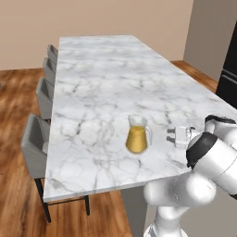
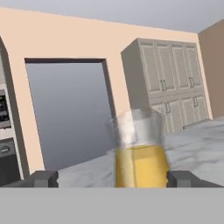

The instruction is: Place the pitcher and cup on the dining counter for serving.

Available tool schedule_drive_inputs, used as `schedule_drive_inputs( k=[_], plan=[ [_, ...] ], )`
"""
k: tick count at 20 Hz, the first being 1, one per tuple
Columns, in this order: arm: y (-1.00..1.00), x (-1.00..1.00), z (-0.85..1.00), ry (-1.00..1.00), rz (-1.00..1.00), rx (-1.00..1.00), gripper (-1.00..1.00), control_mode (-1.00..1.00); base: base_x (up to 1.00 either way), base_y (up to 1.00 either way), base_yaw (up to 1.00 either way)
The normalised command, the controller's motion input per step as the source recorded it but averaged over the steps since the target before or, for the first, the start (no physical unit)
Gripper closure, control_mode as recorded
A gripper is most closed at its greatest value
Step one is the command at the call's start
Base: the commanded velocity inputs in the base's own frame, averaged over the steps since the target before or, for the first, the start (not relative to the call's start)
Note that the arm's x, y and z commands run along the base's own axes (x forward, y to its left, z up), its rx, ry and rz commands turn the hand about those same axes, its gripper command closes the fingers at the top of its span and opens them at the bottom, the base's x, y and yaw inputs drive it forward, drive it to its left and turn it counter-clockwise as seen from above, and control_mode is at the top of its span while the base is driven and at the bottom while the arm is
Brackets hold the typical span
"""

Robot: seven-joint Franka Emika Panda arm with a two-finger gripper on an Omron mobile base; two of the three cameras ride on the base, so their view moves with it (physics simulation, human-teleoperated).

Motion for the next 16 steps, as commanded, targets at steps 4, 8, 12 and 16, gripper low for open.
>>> schedule_drive_inputs(
  k=[4, 8, 12, 16],
  plan=[
    [0.00, -0.81, 0.92, 0.17, -0.28, -0.11, -1.00, -1.00, 0.00, 0.00, 0.00],
    [0.00, -0.56, 0.68, 0.38, -0.43, -0.13, -1.00, -1.00, 0.00, 0.00, 0.00],
    [-0.02, -0.16, 0.34, 0.59, -0.55, -0.14, -1.00, -1.00, 0.00, 0.00, 0.00],
    [0.00, -0.11, 0.18, 0.71, -0.54, -0.12, -1.00, -1.00, 0.00, 0.00, 0.00]
  ],
)
